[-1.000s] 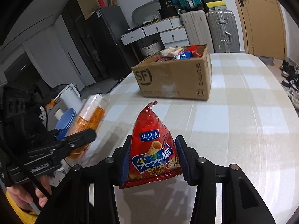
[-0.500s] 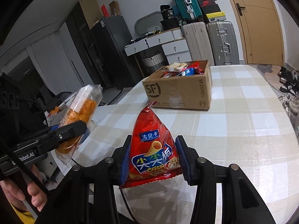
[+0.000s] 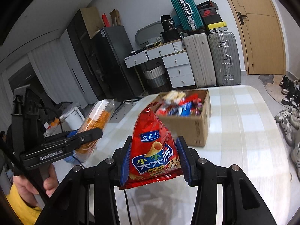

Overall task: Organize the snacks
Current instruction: 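Carry the bread roll and chip bag over the SF box, then lower both packs into the box and open both grippers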

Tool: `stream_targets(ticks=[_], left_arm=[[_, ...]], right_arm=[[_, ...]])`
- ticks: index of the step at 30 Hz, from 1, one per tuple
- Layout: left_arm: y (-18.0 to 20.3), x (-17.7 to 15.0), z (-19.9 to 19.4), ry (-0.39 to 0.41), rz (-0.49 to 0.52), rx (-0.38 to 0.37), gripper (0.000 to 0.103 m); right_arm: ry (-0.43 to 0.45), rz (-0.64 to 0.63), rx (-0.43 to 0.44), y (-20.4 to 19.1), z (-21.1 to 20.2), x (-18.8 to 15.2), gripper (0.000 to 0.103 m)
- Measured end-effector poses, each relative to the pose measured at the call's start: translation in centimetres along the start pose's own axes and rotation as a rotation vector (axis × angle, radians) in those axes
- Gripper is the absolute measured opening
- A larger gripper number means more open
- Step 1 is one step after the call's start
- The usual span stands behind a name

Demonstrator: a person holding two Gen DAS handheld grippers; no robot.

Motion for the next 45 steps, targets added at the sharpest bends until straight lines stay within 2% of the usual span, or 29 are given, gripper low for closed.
stream_targets(ticks=[2,4,6,11,16,23,31,36,42,45], left_arm=[[-0.2,1.8,1.4,-0.018,-0.002,-0.013,0.034],[-0.3,3.6,2.9,-0.020,0.021,0.018,0.034],[-0.1,5.2,4.8,-0.039,0.042,0.013,0.034],[-0.4,8.8,9.9,-0.088,-0.002,-0.021,0.034],[-1.5,10.8,15.4,-0.133,-0.020,-0.011,0.034],[-2.2,10.8,21.6,-0.179,-0.009,-0.010,0.034],[-4.4,10.2,26.7,-0.217,-0.038,0.022,0.034],[-5.3,9.3,28.2,-0.241,-0.038,0.024,0.034],[-6.3,9.0,28.7,-0.232,-0.063,0.037,0.034],[-6.2,8.7,29.1,-0.235,-0.023,0.055,0.034]], right_arm=[[0.001,-0.007,-0.005,0.4,0.9,1.4,0.045],[-0.001,-0.017,-0.008,1.0,2.1,3.0,0.045],[-0.005,-0.020,-0.008,1.4,3.1,4.2,0.045],[-0.018,-0.010,-0.031,3.7,6.5,7.2,0.045],[-0.056,-0.013,-0.062,5.8,10.4,8.8,0.045],[-0.124,-0.003,-0.102,8.5,15.5,8.7,0.045],[-0.171,-0.041,-0.152,9.7,18.3,7.3,0.045],[-0.182,-0.073,-0.180,9.8,18.9,6.9,0.045],[-0.196,-0.118,-0.197,9.5,19.4,6.6,0.045],[-0.199,-0.122,-0.193,9.1,19.8,6.8,0.045]])
Point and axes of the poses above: each gripper's, at about its wrist camera, not at the fingertips, and z roughly the way its jaws point, y to its right, x to its top, the point moved 10 cm from there along z, roughly the way its jaws point, and after that the axes turned 4 degrees about -z, right-handed, at the moved point
